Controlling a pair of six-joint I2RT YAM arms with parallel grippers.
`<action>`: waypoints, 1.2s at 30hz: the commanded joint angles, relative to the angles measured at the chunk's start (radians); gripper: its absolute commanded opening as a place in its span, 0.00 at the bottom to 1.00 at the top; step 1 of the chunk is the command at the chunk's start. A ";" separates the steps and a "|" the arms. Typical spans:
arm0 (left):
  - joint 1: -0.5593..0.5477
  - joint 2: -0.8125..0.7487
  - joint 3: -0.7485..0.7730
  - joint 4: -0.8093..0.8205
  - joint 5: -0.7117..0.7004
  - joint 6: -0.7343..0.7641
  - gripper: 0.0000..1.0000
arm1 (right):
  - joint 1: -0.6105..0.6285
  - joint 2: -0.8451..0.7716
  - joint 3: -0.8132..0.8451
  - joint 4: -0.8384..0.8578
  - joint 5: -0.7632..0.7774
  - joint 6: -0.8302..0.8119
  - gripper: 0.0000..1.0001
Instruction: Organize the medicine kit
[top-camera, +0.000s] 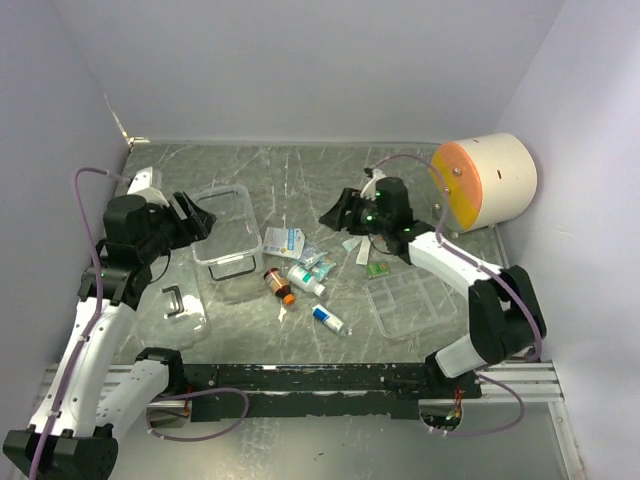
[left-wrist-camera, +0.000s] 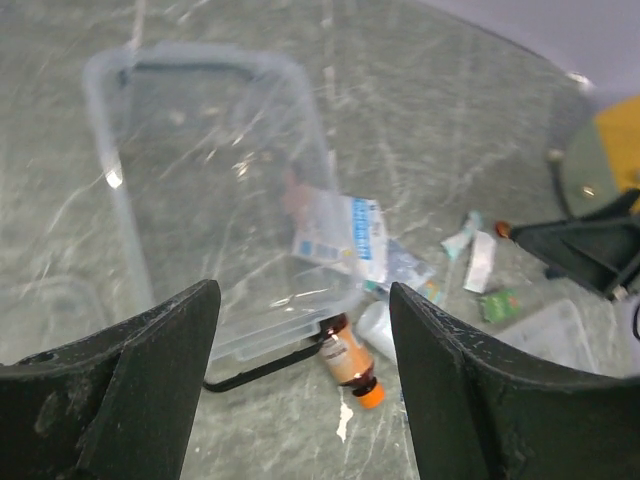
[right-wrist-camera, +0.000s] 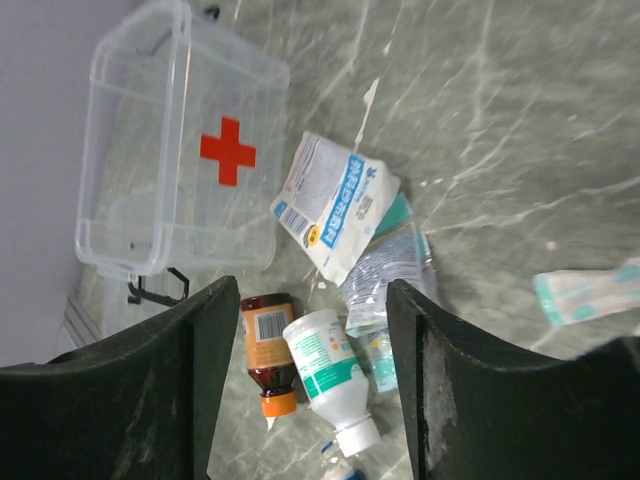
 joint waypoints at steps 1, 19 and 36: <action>-0.004 -0.001 -0.061 -0.050 -0.228 -0.136 0.79 | 0.092 0.060 0.037 0.059 0.096 -0.019 0.59; -0.004 0.073 -0.159 0.032 -0.294 -0.162 0.72 | 0.358 0.173 0.107 -0.330 0.276 -0.381 0.50; -0.004 0.060 -0.131 0.011 -0.261 -0.136 0.73 | 0.433 0.342 0.237 -0.417 0.256 -0.453 0.48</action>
